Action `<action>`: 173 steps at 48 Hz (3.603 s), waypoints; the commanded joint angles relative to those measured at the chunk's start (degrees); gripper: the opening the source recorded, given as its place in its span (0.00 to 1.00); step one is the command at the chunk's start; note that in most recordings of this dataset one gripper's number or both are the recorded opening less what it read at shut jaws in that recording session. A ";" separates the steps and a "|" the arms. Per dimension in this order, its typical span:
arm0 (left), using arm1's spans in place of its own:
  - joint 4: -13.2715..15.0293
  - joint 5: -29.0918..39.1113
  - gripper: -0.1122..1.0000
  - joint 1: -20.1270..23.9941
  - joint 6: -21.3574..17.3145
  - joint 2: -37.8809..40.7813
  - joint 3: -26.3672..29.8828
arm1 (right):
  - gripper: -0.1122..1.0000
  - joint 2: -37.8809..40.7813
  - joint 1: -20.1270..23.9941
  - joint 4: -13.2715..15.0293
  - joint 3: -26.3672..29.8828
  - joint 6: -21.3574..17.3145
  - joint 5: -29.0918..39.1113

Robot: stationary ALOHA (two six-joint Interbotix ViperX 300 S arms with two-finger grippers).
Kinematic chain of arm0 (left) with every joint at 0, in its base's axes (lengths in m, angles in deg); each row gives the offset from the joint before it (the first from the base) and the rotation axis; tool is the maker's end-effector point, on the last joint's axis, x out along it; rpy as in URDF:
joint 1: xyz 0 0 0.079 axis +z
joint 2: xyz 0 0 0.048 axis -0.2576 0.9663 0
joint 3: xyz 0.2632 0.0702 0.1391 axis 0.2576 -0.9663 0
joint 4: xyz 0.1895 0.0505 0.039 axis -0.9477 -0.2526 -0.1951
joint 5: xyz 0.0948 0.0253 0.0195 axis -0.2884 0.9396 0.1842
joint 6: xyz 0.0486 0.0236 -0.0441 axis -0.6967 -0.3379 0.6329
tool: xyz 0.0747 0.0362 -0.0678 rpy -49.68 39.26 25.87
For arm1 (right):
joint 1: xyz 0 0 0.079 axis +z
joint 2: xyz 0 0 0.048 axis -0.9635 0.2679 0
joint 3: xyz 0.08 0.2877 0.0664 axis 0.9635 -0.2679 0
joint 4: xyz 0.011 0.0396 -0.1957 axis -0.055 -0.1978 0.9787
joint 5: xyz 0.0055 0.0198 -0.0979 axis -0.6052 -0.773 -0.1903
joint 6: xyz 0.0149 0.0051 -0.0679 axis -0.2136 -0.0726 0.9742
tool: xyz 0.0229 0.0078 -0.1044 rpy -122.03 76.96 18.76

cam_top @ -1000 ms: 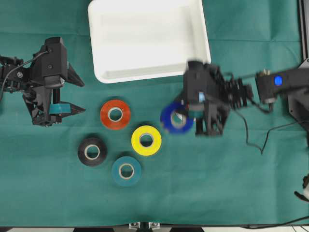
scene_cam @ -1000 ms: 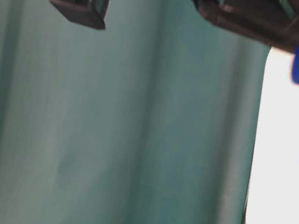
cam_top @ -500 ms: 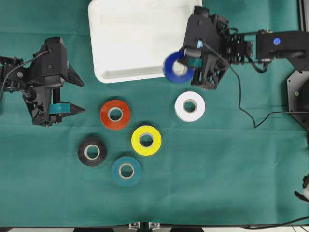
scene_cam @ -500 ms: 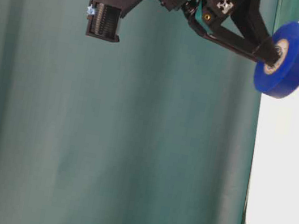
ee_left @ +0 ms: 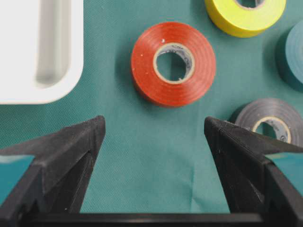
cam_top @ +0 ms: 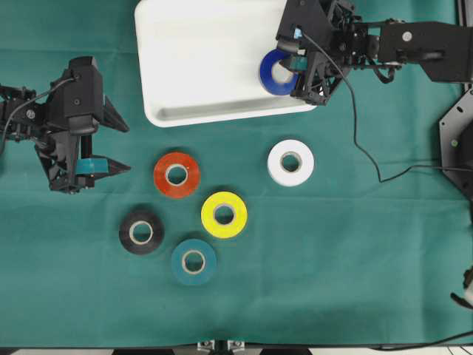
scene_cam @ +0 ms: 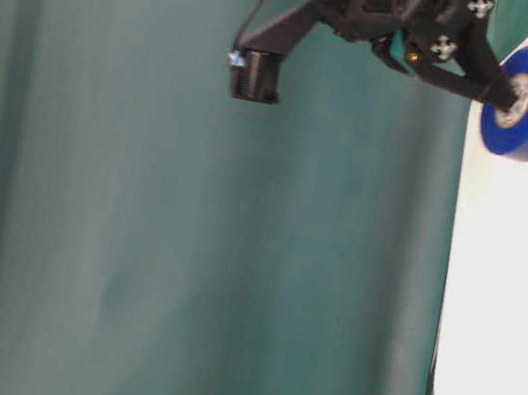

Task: Put the tape alternately from left to right into the white case.
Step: 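Lift the blue roll with the right gripper and place it in the tray, then release the blue roll and move the right gripper back over the white roll, then move the left gripper over the red tape roll and grasp it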

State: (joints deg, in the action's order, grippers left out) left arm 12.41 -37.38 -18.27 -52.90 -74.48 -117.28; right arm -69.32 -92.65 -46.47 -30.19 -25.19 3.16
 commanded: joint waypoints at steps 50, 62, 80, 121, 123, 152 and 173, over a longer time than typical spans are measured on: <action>0.00 -0.18 0.50 -0.18 0.00 -0.26 0.97 | 0.80 -0.09 0.44 -0.79 -0.88 -2.72 -1.93; 0.00 -0.18 0.50 -0.26 0.00 -0.26 0.88 | 0.79 -0.09 1.93 -0.79 -0.97 -2.72 -2.02; 0.00 -0.18 0.50 -0.18 0.09 -0.35 0.79 | 0.78 -2.46 9.40 -0.79 -1.05 -2.72 -3.78; 0.09 -0.26 0.50 -0.26 0.09 -0.26 0.79 | 0.78 -2.99 22.41 -0.79 -1.05 -3.87 -5.19; 0.00 -0.18 0.50 -0.18 0.09 -0.26 0.79 | 0.78 -2.99 22.76 -0.79 -1.05 -4.48 -5.19; 0.00 -2.64 0.50 -6.50 0.18 5.45 3.08 | 0.78 -2.99 23.91 -0.53 -1.49 -7.56 -5.19; 0.00 -2.81 0.50 -10.28 0.18 18.46 11.95 | 0.78 -2.55 23.99 -0.44 -1.58 -7.56 -5.19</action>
State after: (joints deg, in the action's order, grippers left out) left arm 12.41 -40.02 -28.28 -52.64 -56.81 -107.70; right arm -70.99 -68.84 -47.08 -32.30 -32.66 -1.58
